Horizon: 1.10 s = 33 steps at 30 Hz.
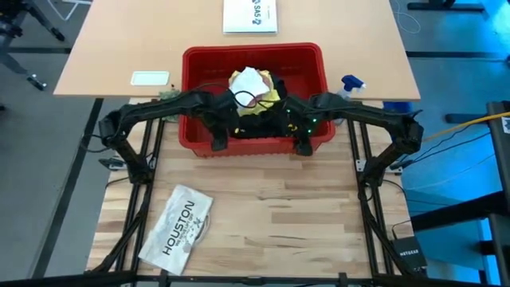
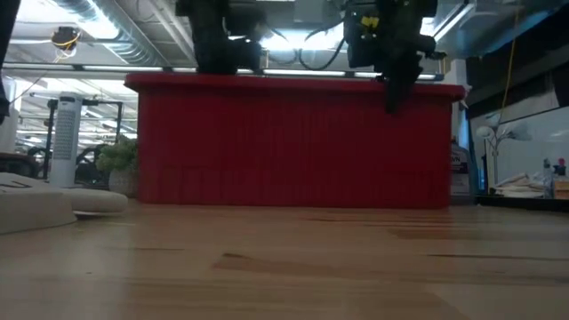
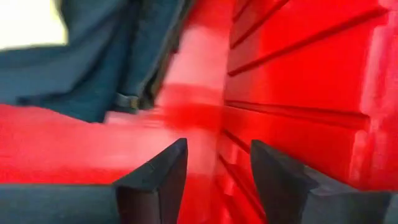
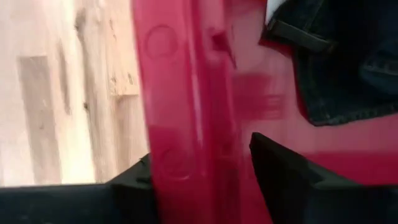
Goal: Fold laundry
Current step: Move the red bin to the lower middle of the table
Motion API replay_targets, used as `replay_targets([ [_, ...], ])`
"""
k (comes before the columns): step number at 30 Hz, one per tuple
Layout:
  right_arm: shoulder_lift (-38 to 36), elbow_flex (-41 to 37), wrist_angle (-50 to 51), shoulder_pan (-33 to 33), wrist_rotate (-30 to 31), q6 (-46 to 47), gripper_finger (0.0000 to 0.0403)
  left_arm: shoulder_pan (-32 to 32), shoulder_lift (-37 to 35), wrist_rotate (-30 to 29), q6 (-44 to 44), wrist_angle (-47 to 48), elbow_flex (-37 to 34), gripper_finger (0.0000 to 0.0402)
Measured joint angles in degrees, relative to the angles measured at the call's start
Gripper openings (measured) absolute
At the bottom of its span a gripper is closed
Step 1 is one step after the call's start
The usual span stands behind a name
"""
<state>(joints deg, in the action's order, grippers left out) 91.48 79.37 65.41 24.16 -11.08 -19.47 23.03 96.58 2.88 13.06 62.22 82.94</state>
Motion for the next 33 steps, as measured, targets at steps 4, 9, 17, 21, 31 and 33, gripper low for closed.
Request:
replay_targets([
  [4,0.0,0.0,-1.1,-0.3,-1.9,0.0,0.0135,0.3,-1.6,2.0,-0.5,0.0,1.6,0.0156],
  [9,-0.2,-0.1,-2.7,-0.3,-0.9,-2.0,0.0106,2.3,-6.6,3.0,-1.9,-2.4,5.0,0.0168],
  [17,0.1,-0.2,-5.6,0.0,-1.1,-0.5,0.0145,2.8,-10.9,5.9,-3.4,-1.4,5.5,0.0192],
  [21,0.1,-0.2,-6.1,0.0,-1.1,-0.5,0.0148,0.5,-10.6,5.8,-3.7,3.6,5.4,0.0195],
  [31,0.1,-0.2,-8.4,0.0,-0.6,-0.7,0.0149,-3.2,-10.2,-1.3,-3.9,9.2,2.2,0.0196],
  [33,0.1,-0.2,-8.5,0.0,-0.6,-0.7,0.0149,-3.3,-9.9,-3.0,-4.4,8.8,-0.2,0.0196],
])
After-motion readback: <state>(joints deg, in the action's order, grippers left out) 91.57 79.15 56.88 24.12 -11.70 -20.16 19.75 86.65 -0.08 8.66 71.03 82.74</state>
